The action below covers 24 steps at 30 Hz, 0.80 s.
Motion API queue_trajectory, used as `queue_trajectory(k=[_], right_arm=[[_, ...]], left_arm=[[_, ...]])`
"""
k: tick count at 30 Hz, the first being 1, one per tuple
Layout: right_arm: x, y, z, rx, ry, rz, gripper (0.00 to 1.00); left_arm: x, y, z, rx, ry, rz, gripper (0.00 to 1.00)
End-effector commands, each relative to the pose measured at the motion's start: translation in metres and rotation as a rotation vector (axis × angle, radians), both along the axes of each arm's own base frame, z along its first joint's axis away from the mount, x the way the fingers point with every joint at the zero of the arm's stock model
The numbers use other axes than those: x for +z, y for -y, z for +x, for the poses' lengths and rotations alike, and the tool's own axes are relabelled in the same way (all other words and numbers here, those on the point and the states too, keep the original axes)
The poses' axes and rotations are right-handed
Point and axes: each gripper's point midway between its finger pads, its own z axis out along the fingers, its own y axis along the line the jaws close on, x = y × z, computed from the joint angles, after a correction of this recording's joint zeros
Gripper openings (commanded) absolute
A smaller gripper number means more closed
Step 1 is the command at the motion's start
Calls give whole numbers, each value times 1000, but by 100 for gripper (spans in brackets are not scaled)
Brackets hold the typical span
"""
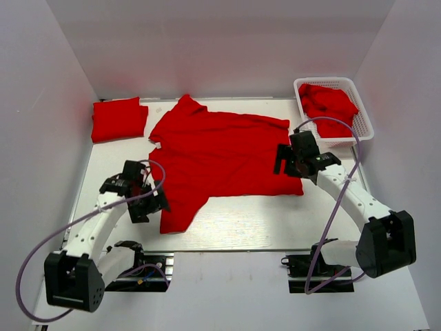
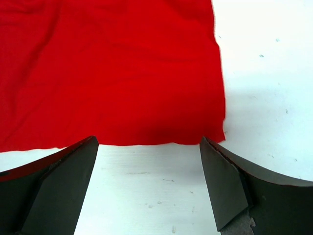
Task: Fold and stack the t-shirts
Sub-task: Flatten out the tshirt
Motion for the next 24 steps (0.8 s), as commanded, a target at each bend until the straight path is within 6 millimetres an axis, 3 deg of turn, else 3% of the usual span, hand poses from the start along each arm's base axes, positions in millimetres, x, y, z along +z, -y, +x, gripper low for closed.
queue_trajectory(k=[1, 4, 12, 21, 24], right_arm=[[2, 13, -2, -71, 31, -20, 90], [2, 13, -2, -85, 35, -7, 90], [-5, 6, 1, -82, 17, 14, 90], [-3, 7, 6, -85, 26, 7, 90], [-2, 9, 4, -87, 18, -3, 90]], left_arm=[[-3, 10, -20, 35, -36, -59, 94], [-20, 15, -35, 36, -85, -84, 91], [-30, 20, -30, 75, -124, -68, 81], [-51, 9, -19, 170, -131, 42, 72], [-65, 2, -24, 179, -169, 97, 70]])
